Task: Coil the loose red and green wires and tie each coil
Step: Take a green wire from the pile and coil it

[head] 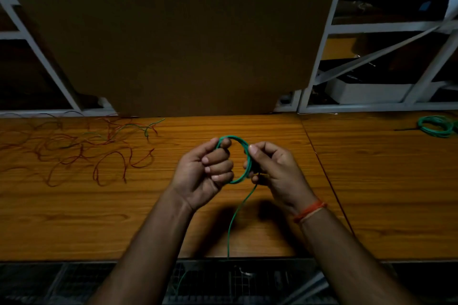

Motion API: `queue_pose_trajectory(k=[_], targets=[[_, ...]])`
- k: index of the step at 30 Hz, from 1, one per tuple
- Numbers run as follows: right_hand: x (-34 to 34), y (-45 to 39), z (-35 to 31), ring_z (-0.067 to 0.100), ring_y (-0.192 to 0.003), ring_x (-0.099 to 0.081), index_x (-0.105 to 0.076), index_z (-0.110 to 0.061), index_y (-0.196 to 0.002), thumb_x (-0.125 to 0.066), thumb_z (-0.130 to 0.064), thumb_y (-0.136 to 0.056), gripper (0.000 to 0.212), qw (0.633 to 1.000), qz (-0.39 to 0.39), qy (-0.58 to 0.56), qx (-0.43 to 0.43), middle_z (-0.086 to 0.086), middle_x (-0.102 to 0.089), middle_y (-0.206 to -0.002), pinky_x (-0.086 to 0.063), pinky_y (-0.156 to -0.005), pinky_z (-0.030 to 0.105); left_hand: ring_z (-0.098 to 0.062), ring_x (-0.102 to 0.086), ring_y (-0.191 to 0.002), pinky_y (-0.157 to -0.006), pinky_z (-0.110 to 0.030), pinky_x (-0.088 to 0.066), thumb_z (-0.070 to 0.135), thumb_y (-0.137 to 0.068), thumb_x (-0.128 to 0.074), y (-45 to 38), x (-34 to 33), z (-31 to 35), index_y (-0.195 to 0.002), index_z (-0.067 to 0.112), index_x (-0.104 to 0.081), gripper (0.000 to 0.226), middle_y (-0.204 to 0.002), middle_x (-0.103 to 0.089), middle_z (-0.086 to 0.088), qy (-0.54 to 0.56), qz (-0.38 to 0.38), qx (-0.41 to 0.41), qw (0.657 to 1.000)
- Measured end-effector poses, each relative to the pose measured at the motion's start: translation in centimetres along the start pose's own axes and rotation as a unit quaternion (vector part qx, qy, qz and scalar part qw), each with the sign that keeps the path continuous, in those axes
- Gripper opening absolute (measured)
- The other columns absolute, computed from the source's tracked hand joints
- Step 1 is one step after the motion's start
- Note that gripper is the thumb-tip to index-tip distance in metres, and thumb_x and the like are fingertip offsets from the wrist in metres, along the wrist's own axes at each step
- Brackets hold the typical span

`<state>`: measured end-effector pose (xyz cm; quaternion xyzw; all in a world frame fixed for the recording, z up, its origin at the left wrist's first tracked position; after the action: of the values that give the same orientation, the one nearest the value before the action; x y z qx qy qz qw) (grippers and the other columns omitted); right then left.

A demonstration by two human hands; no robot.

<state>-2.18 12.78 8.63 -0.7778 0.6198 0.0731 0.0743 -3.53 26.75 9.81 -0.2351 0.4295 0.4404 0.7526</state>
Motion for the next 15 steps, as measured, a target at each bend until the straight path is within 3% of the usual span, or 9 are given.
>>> queue_pose_trajectory(k=[2,5,8,10,12,15], targets=[[0.6,0.5,2.0,0.013,-0.060,-0.057,-0.064,-0.014,-0.102,-0.077,-0.028,-0.086,0.025,0.998,-0.019,-0.029,-0.046,0.003,-0.063,-0.073,-0.044,-0.055,0.023,-0.002,-0.020,-0.048,-0.047,-0.018,-0.024,0.025,-0.102,-0.041,0.0,0.4,1.2,-0.094,0.010,-0.065,0.029,-0.054,-0.028,0.010,0.026,0.006,-0.025,0.999],[2.1,1.7,4.8,0.010,-0.055,-0.054,-0.060,-0.009,-0.105,-0.074,-0.015,-0.078,0.031,0.995,-0.029,-0.052,-0.080,0.000,-0.057,-0.068,-0.043,-0.052,0.021,-0.002,-0.020,-0.048,-0.047,-0.017,-0.023,0.025,-0.102,-0.040,0.5,1.3,3.2,-0.095,0.011,-0.067,0.031,-0.052,-0.035,0.009,0.051,0.044,-0.071,0.995],[4.8,3.1,7.0,0.010,-0.052,-0.053,-0.061,-0.009,-0.097,-0.080,-0.007,-0.079,0.026,0.993,0.039,-0.033,-0.103,0.005,-0.059,-0.070,-0.041,-0.045,0.021,-0.004,-0.026,-0.045,-0.047,-0.017,-0.024,0.025,-0.104,-0.041,1.2,2.4,5.2,-0.099,0.010,-0.067,0.030,-0.053,-0.035,0.009,0.108,0.068,-0.119,0.985],[6.6,3.7,7.2,0.011,-0.053,-0.053,-0.066,-0.008,-0.090,-0.077,-0.005,-0.086,0.012,0.990,0.086,0.034,-0.107,0.007,-0.060,-0.069,-0.040,-0.046,0.022,-0.005,-0.031,-0.044,-0.046,-0.018,-0.026,0.023,-0.104,-0.042,1.4,3.0,6.2,-0.101,0.009,-0.067,0.029,-0.054,-0.035,0.009,0.133,0.080,-0.150,0.976],[7.2,3.9,5.9,0.011,-0.057,-0.054,-0.072,-0.011,-0.089,-0.074,-0.009,-0.090,0.002,0.985,0.083,0.128,-0.086,0.002,-0.066,-0.069,-0.043,-0.053,0.026,-0.005,-0.031,-0.045,-0.045,-0.017,-0.026,0.023,-0.104,-0.042,1.5,3.3,6.8,-0.102,0.010,-0.068,0.029,-0.055,-0.034,0.009,0.131,0.108,-0.174,0.970],[5.7,3.6,2.9,0.005,-0.069,-0.064,-0.075,-0.017,-0.094,-0.070,-0.021,-0.095,0.007,0.970,0.062,0.234,-0.027,-0.004,-0.074,-0.081,-0.052,-0.065,0.022,-0.005,-0.029,-0.044,-0.044,-0.017,-0.025,0.024,-0.104,-0.043,1.2,2.9,6.8,-0.101,0.011,-0.067,0.028,-0.055,-0.031,0.009,0.097,0.143,-0.176,0.969]])
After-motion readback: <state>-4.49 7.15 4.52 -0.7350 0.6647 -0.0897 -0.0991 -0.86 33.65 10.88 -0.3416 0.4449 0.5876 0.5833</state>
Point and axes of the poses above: each hand's wrist, its own y-axis away from the middle knuckle, its own x-axis out of the back of the hand, z = x × y, the point moved 6 cm from there along -y, towards the middle knuckle
